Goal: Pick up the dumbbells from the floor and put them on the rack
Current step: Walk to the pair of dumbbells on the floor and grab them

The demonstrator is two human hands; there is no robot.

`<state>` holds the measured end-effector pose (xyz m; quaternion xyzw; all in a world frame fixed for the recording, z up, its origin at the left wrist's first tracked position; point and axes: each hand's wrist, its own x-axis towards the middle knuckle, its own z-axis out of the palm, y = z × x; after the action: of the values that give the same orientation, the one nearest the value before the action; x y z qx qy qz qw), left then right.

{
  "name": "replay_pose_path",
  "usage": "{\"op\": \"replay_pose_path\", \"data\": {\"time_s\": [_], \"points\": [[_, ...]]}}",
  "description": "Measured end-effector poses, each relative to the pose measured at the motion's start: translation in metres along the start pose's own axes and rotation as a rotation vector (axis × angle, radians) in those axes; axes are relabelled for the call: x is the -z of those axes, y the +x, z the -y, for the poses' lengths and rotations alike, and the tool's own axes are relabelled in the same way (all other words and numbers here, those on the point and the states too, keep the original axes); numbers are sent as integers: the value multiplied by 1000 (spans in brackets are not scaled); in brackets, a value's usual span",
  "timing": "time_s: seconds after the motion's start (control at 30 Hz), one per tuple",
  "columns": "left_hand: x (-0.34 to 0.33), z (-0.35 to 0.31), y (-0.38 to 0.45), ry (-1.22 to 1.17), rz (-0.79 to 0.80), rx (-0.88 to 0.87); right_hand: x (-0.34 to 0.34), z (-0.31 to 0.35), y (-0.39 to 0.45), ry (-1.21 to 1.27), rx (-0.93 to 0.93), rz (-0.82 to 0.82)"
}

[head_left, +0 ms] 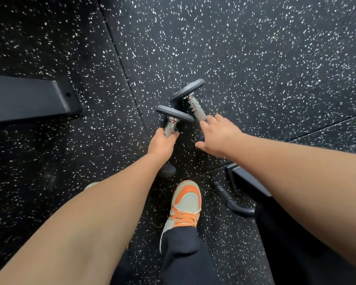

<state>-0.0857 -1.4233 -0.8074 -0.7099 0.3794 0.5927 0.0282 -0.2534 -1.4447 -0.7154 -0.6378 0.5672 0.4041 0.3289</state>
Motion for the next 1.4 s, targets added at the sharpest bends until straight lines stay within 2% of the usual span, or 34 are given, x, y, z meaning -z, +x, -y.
{"op": "replay_pose_path", "data": {"time_s": [0.2, 0.3, 0.53, 0.67, 0.83, 0.97, 1.23, 1.4], "points": [[5, 2, 1, 60, -20, -14, -6, -4, 10, 128, -13, -53], [17, 7, 1, 42, -100, 2, -6, -3, 14, 203, -32, -93], [54, 33, 12, -149, -324, 87, -8, 6, 30, 654, -192, -171], [62, 42, 19, -141, -295, 53, -13, 9, 46, 784, -263, -196], [57, 42, 20, -124, -302, 34, -13, 20, 73, 964, -273, -332], [52, 41, 20, -109, -317, 33, -20, 26, 83, 971, -324, -408], [54, 39, 18, -204, -284, 48, -26, 40, 85, 1001, -269, -379], [57, 33, 16, -326, -267, 73, -29, 51, 84, 1174, -323, -363]]}}
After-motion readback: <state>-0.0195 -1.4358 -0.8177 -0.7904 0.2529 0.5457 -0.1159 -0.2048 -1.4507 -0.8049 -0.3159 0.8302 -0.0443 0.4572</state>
